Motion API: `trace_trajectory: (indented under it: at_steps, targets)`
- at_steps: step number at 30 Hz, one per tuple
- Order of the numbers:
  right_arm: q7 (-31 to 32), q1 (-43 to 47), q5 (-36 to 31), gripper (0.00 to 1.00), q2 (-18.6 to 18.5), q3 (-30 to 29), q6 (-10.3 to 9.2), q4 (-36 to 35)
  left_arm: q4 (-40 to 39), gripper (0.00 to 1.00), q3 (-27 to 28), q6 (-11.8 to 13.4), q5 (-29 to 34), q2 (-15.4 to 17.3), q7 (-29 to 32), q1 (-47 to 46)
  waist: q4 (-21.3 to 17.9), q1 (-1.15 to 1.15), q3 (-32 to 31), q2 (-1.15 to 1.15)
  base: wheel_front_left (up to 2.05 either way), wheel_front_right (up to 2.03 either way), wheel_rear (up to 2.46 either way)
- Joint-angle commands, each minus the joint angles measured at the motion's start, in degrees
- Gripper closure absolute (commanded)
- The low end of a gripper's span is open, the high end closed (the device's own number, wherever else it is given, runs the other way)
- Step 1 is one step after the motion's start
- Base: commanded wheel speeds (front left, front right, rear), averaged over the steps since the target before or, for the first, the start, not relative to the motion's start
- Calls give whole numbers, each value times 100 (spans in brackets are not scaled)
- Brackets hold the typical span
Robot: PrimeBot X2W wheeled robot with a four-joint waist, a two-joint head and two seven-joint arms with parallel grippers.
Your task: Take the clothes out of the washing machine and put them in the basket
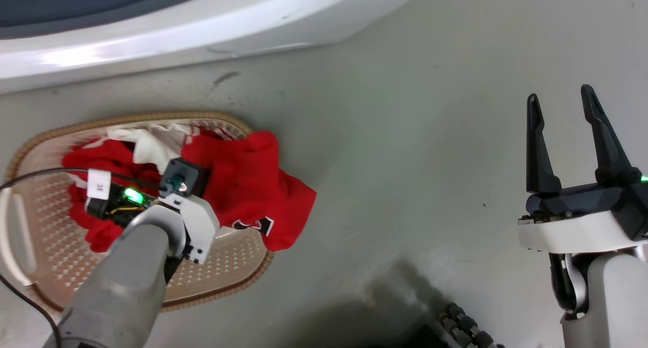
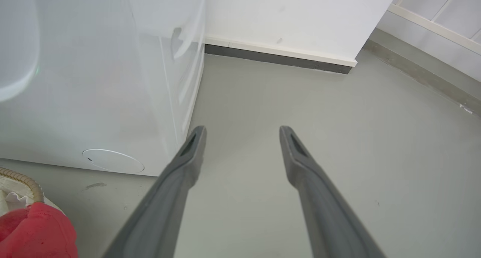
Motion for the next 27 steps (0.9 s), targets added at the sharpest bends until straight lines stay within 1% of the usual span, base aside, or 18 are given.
trace_trajectory:
  at_steps: [1, 6, 12, 13, 14, 15, 18, 22, 25, 26, 27]
  targets:
    - [-11, -89, 49, 0, 7, 24, -6, -44, 180, 100, 29, -12, -28, -20, -27, -164, -191, -1, 235, 0, 0, 0, 0]
    - [-11, -128, 143, 0, 7, 65, -6, -55, 642, 100, 62, 22, -86, -57, -66, -398, -280, -1, 382, 0, 0, 0, 0]
    - [-11, -143, 148, 0, 7, 58, -6, 6, 882, 100, 99, 23, -193, -125, -132, -430, -273, -1, 346, 0, 0, 0, 0]
    - [-11, -152, 140, 0, 7, 55, -6, 22, 904, 68, 101, 27, -204, -143, -144, -411, -258, -1, 307, 0, 0, 0, 0]
    - [-12, -159, 124, 0, 7, 52, -6, 30, 921, 2, 99, 29, -216, -153, -155, -388, -241, -1, 260, 0, 0, 0, 0]
    - [-11, -167, 110, 0, 6, 47, -6, 41, 936, 0, 107, 39, -240, -166, -155, -365, -220, -1, 207, 0, 0, 0, 0]
    - [-11, -156, 55, 0, 6, 12, -6, 75, 956, 0, 116, 38, -272, -228, -177, -285, -140, -1, -19, 0, 0, 0, 0]
    - [-11, -97, -67, 0, 6, -49, -6, 150, 918, 0, 153, 100, -337, -304, -195, -155, 20, -1, -456, 0, 0, 0, 0]
    - [-11, 8, -140, 0, 5, -104, -6, 219, 591, 0, 237, 97, -402, -405, -196, 33, 179, -1, -877, 0, 0, 0, 0]
    - [-11, 59, -212, 0, 5, -141, -6, 260, 244, 0, 332, 80, -457, -421, -187, 181, 295, -1, -1163, 0, 0, 0, 0]
    - [-11, 97, -255, 0, 4, -170, -6, 277, 50, 0, 406, 76, -486, -414, -187, 262, 360, -1, -1305, 0, 0, 0, 0]
